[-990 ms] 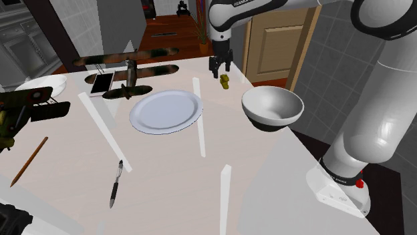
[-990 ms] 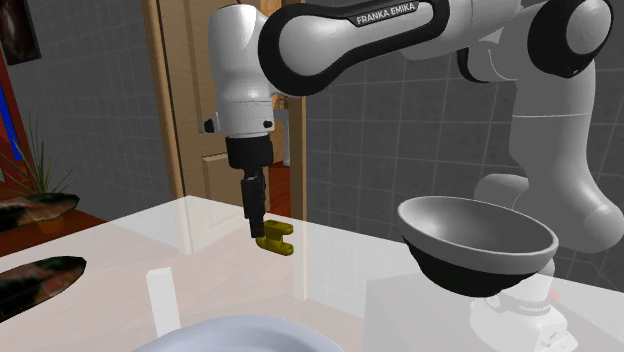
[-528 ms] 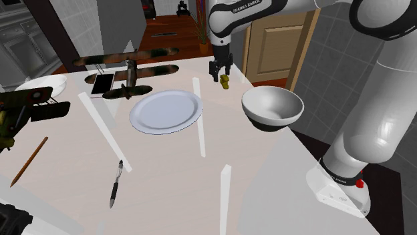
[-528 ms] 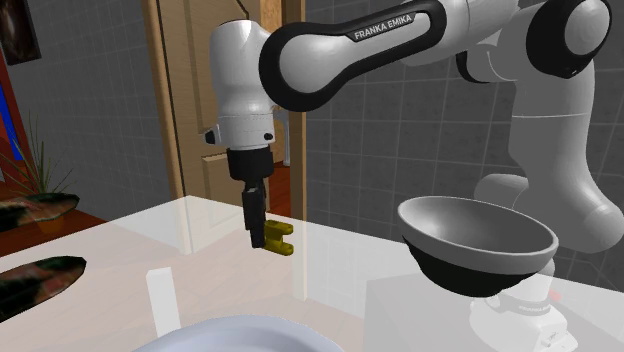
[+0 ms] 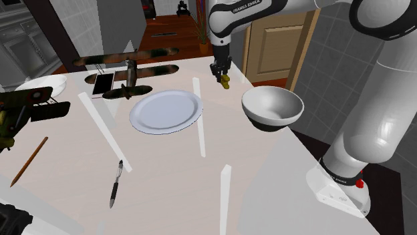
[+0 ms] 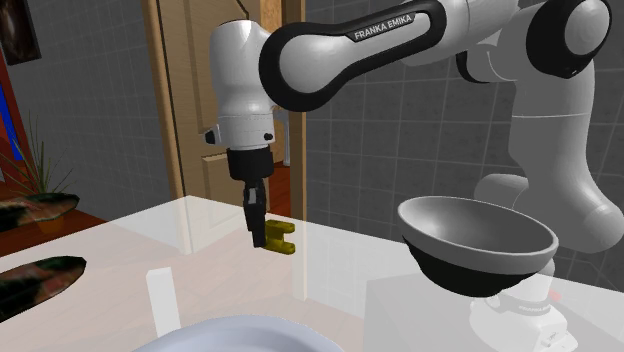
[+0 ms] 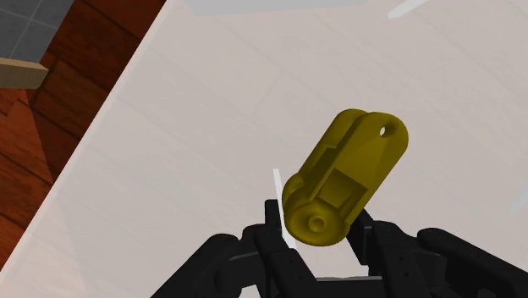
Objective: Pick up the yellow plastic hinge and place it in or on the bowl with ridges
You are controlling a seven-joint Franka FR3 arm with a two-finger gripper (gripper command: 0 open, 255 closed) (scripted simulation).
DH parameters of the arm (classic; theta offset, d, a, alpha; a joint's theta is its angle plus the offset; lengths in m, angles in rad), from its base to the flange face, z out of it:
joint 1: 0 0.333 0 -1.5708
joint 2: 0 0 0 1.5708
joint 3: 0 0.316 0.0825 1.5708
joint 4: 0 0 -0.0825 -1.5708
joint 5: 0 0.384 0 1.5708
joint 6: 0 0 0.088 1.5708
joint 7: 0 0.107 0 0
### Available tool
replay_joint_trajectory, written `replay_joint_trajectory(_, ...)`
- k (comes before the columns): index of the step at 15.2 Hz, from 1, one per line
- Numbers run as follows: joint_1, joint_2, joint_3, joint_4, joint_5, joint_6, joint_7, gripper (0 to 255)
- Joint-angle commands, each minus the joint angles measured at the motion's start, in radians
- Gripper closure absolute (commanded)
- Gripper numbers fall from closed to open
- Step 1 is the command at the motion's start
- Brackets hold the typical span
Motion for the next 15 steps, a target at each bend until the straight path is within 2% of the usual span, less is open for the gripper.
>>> replay_joint_trajectory(1,0.0,0.0,0.0,0.0,0.0,0.0,0.0,255)
replay_joint_trajectory(5,0.0,0.0,0.0,0.0,0.0,0.0,0.0,255)
replay_joint_trajectory(15,0.0,-0.014,0.0,0.117,-0.001,-0.131,0.001,255)
